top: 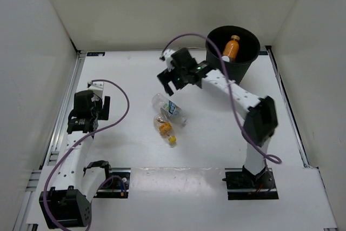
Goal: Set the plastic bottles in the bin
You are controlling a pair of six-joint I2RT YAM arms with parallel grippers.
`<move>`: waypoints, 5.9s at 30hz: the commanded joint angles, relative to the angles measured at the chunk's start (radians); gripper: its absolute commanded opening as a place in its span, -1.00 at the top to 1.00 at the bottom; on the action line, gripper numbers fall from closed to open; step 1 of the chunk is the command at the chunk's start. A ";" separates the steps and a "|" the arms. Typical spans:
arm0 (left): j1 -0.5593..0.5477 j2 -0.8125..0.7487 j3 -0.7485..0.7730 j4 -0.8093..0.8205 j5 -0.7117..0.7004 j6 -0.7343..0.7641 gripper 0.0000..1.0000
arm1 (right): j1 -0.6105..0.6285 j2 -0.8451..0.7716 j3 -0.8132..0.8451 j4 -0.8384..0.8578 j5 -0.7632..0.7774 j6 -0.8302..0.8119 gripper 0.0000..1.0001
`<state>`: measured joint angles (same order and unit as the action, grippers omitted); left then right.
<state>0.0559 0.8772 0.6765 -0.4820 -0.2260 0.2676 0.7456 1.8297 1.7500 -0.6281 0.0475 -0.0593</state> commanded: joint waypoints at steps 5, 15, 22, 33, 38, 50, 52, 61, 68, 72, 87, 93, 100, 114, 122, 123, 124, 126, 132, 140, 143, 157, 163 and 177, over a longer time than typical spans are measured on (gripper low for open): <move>0.015 -0.015 -0.015 -0.021 0.008 -0.007 -1.00 | 0.075 0.213 0.052 -0.033 -0.204 0.082 -1.00; 0.024 -0.024 -0.045 -0.030 0.008 -0.007 -1.00 | 0.104 0.332 0.052 0.001 -0.017 0.156 -0.95; 0.024 -0.024 0.052 -0.137 0.241 0.033 -1.00 | 0.104 0.362 0.042 -0.041 0.041 0.165 -0.61; 0.024 0.074 0.092 -0.253 0.998 -0.008 -1.00 | 0.020 0.091 0.013 -0.030 0.015 0.201 0.70; 0.024 0.140 0.110 -0.253 1.097 -0.008 -1.00 | -0.024 -0.102 0.114 -0.007 0.092 0.151 0.70; 0.024 0.177 0.090 -0.234 1.140 0.001 -1.00 | -0.337 -0.124 0.147 0.194 0.561 0.291 0.61; 0.024 0.166 0.081 -0.234 1.140 0.001 -1.00 | -0.373 -0.054 0.207 0.183 0.561 0.282 0.47; 0.024 0.147 0.072 -0.225 1.113 0.001 -1.00 | -0.426 0.123 0.408 0.182 0.661 0.081 -0.37; 0.024 0.147 0.063 -0.207 1.070 -0.017 -1.00 | -0.376 -0.005 0.339 0.152 0.532 0.089 -1.00; 0.024 0.157 0.052 -0.156 0.923 -0.106 -1.00 | -0.260 -0.111 0.244 0.153 0.532 0.015 -1.00; 0.053 0.324 0.247 -0.136 0.050 -0.123 -1.00 | 0.228 -0.140 -0.340 0.153 0.069 0.006 -1.00; 0.062 0.273 0.206 -0.136 0.172 -0.114 -1.00 | 0.296 0.006 -0.307 0.137 -0.035 -0.028 -1.00; 0.084 0.223 0.141 -0.136 0.186 -0.114 -1.00 | 0.322 0.049 -0.351 0.159 -0.057 0.002 -1.00; 0.094 0.232 0.132 -0.136 0.269 -0.133 -1.00 | 0.311 0.123 -0.256 0.088 0.061 0.141 0.85; 0.094 0.232 0.123 -0.136 0.343 -0.142 -1.00 | 0.074 -0.125 -0.181 0.088 0.038 0.225 1.00; 0.094 0.232 0.123 -0.136 0.343 -0.142 -1.00 | 0.048 -0.151 -0.161 0.088 0.038 0.225 1.00; 0.094 0.232 0.123 -0.136 0.359 -0.142 -1.00 | 0.022 -0.176 -0.138 0.088 0.052 0.225 1.00; 0.094 0.232 0.123 -0.136 0.402 -0.131 -1.00 | -0.060 -0.231 -0.053 0.097 0.087 0.207 1.00; -0.075 0.397 0.389 -0.222 0.441 -0.012 -1.00 | -0.294 -0.258 0.163 0.131 0.192 0.197 1.00; -0.428 0.751 1.033 -0.490 0.389 0.076 -1.00 | -0.517 -0.138 0.287 0.122 0.307 0.259 0.01; -0.525 0.799 1.092 -0.538 0.389 0.076 -1.00 | -0.548 -0.098 0.305 0.058 0.296 0.259 -0.22; -0.650 0.701 0.856 -0.455 0.332 0.117 -1.00 | -0.629 -0.187 0.404 -0.033 0.161 0.269 -1.00; -0.519 0.605 0.672 -0.411 0.321 0.081 -1.00 | -0.670 -0.498 0.101 0.002 0.103 0.260 -1.00; -0.136 0.428 0.348 -0.336 0.448 -0.074 -1.00 | -0.723 -1.185 -0.970 -0.064 0.134 0.702 -1.00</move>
<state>-0.1135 1.3830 1.0382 -0.8539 0.1478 0.2260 0.0269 0.7792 0.8387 -0.6933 0.1799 0.4995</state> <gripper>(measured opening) 0.993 0.996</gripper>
